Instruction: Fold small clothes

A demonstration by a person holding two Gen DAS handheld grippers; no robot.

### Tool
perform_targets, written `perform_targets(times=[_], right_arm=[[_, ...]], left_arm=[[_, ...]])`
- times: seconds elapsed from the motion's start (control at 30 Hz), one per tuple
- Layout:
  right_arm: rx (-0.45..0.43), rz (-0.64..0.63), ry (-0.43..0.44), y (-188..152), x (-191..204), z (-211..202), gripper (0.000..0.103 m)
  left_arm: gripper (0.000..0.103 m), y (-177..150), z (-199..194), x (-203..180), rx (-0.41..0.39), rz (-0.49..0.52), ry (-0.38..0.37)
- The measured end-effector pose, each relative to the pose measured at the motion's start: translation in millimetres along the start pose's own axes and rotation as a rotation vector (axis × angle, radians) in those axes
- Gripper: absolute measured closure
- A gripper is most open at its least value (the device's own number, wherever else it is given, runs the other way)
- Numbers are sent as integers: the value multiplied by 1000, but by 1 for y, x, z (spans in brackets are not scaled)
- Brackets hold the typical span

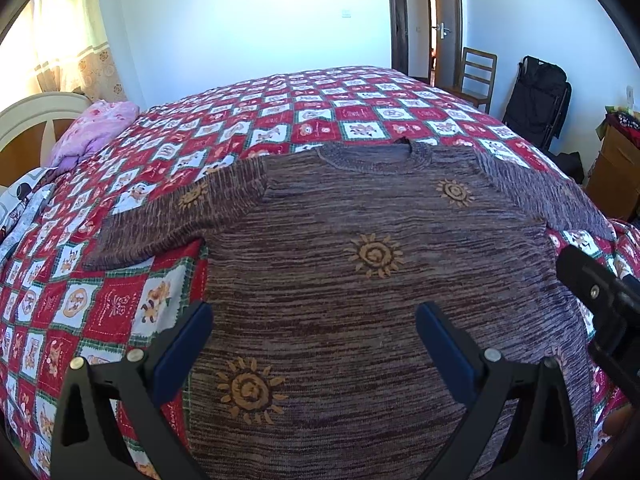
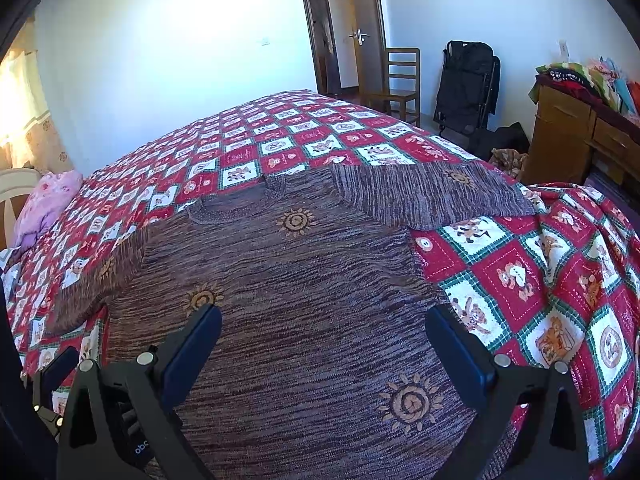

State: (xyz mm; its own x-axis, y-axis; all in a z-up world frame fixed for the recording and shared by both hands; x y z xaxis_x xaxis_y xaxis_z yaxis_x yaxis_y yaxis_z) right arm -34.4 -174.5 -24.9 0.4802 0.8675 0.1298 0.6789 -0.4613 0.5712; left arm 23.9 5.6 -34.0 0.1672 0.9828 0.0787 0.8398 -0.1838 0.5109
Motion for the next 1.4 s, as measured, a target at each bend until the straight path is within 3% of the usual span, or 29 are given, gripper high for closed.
perform_targets(times=[1.4], right_arm=[[34,-20,-54,3,-2,12,1]], left_arm=[[0,-1,3,-6,18,11,-13]])
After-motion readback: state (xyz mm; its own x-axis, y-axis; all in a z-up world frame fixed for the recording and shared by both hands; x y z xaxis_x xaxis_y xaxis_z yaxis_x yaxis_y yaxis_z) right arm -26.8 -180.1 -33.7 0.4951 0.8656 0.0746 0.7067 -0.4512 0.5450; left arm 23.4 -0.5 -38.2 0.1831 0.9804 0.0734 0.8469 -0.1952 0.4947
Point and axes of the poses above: each gripper's, at about its wrist camera, not at the fingertips, and z roughly the way its jaws point, x to its left, y to its top, the point moved 4 cm from there along z, roughly the way its jaws point, and after that the axes turned 14 degrees about x, right-handed, at the moved point
